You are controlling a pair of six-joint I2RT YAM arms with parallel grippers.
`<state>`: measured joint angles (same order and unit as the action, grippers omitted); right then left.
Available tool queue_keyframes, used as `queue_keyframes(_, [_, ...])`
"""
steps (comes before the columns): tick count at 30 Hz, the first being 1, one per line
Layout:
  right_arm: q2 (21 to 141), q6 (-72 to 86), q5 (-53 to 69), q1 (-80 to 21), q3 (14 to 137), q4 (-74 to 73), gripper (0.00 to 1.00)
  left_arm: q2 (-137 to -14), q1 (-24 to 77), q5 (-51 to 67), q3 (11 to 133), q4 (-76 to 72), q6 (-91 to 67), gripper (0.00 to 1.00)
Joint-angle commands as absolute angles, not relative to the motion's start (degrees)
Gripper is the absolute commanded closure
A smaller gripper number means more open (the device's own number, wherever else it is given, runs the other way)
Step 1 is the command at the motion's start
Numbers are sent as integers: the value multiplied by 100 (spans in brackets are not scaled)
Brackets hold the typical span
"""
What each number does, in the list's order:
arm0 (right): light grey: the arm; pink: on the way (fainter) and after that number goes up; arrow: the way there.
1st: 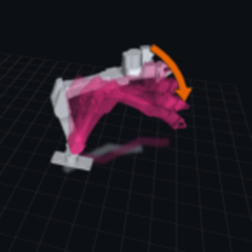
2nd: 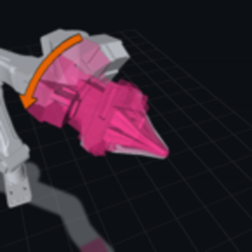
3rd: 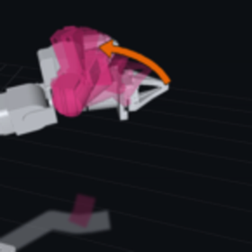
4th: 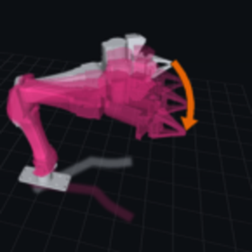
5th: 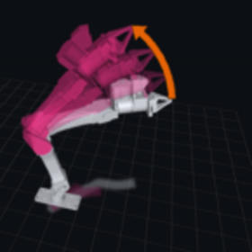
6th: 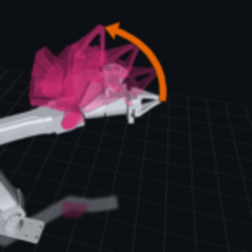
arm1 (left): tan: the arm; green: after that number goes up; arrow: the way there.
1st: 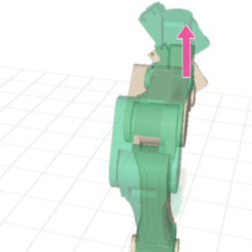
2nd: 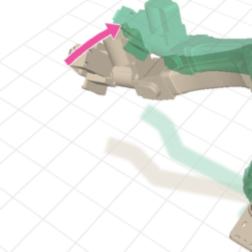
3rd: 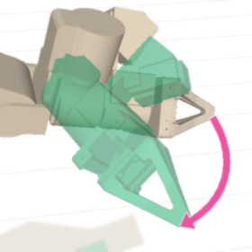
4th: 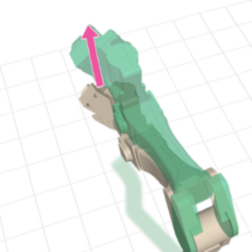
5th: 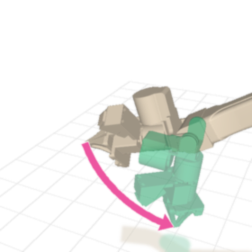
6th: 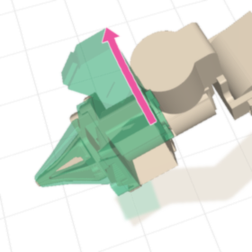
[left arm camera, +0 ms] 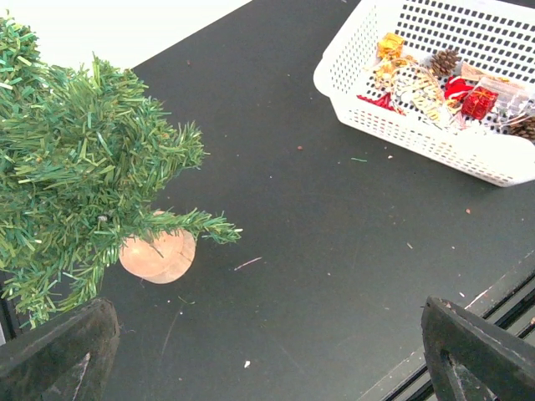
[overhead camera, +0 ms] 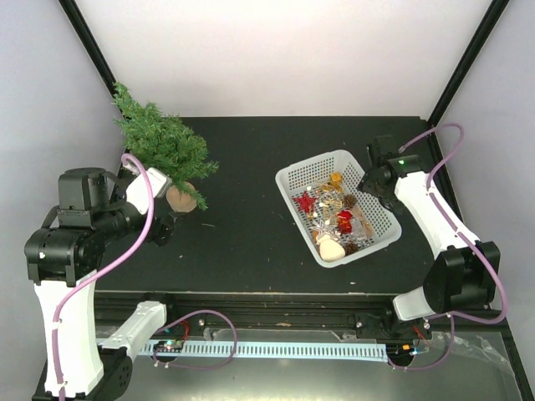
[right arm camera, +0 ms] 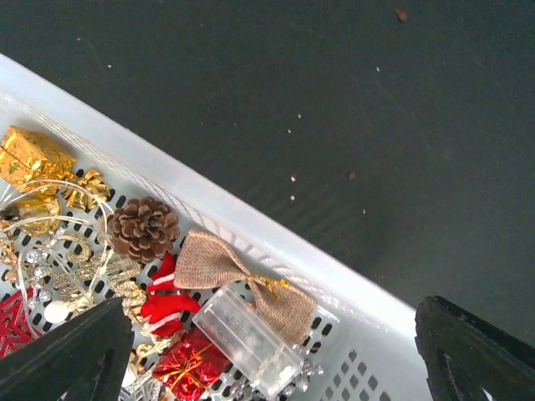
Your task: Decorate the small christmas tree
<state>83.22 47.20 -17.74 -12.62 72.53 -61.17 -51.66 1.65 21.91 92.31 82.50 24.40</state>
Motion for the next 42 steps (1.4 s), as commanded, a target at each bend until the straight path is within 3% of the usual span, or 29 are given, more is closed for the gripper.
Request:
queue_keyframes(1, [8498,3976,-1605,-1045,7383,-5718,6,-5052,202,2131,9192,8162,2539,1])
queue_keyframes(10, [8715,2811,-392,-788,7247,-4902,0,-4975,200,2197,9047,8145,2663,1])
queue_keyframes(21, [9179,2901,-792,-700,7148,-5209,3,-4992,198,2162,8994,8121,2680,1])
queue_keyframes(23, [9178,2987,-859,-646,7080,-5227,8,-4987,199,2161,8970,8125,2672,1])
queue_keyframes(29, [9060,3232,-847,-462,6901,-5156,41,-5001,202,2162,8929,8120,2654,1])
queue_keyframes(42, [8954,3427,-912,-301,6830,-5249,53,-5057,202,2091,8927,8167,2663,1])
